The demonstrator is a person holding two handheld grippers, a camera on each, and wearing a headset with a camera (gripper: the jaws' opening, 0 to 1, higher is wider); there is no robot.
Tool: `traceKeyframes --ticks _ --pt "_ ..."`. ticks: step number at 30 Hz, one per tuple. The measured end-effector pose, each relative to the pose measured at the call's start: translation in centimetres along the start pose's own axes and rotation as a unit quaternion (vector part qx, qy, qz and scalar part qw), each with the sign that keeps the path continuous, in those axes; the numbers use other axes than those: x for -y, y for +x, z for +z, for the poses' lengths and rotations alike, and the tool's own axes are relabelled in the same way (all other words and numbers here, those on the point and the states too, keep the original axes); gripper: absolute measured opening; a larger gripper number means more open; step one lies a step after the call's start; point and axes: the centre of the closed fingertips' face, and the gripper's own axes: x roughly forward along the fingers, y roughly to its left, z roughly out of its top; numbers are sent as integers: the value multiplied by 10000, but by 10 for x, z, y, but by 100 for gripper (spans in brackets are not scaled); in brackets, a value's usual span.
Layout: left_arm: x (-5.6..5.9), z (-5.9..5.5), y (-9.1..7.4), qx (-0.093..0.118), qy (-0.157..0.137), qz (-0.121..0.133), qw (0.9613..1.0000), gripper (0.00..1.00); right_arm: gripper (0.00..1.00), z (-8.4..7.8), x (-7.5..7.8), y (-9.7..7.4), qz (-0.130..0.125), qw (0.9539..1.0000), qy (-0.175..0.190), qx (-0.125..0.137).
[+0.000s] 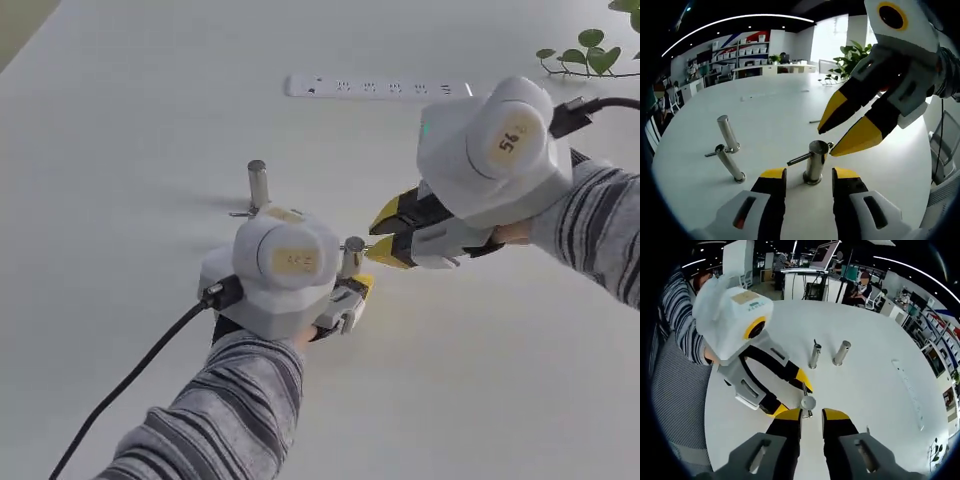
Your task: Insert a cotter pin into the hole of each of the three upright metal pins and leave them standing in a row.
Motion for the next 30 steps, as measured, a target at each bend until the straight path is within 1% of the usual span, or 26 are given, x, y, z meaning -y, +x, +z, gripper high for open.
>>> traceKeyframes --ticks 2,4,6,8,9,11,14,15,17,19,20,23,26,28,30 --pt "0 0 -4 -7 10 -17 10000 36 14 2 -1 5 53 9999 108 30" --pt "0 0 -7 -3 28 -2 10000 39 14 1 1 11 124 9997 222 16" --pt "0 0 -9 -1 29 2 10000 43 14 1 -2 14 176 9995 251 -1" --pt "-1 -1 -10 -14 26 -3 10000 44 13 1 -6 17 210 9995 241 -27" --pt "-1 -1 -11 -17 28 -1 10000 44 12 -2 -7 20 227 9995 236 -41" --pt "-1 -1 -16 2 -1 -23 10000 46 11 -3 -8 22 240 9994 250 -57" --pt "-2 -1 -25 67 33 -30 10000 49 10 -1 -8 22 205 9994 268 -40" --pt "-2 -1 -27 78 27 -33 10000 50 9 -2 -8 23 210 9992 327 -23" --pt "-4 -1 -32 120 -11 -45 9999 50 9 -1 -9 22 232 9993 294 -12" --pt "-6 -2 -36 137 -39 -49 9999 53 9 0 -9 21 269 9988 414 5" --pt "-6 -1 -38 165 -49 -46 9998 54 8 1 -10 21 311 9979 568 40" --pt "-9 1 -44 231 -102 -22 9997 57 8 1 -10 21 305 9984 473 29" --pt "-12 1 -49 234 -237 7 9994 62 8 2 -11 22 315 9988 383 -21" --pt "-15 2 -54 261 -171 47 9995 64 8 1 -9 22 317 9988 357 -51" --pt "-18 3 -57 270 -176 58 9995 67 8 3 -7 22 305 9990 331 -67"
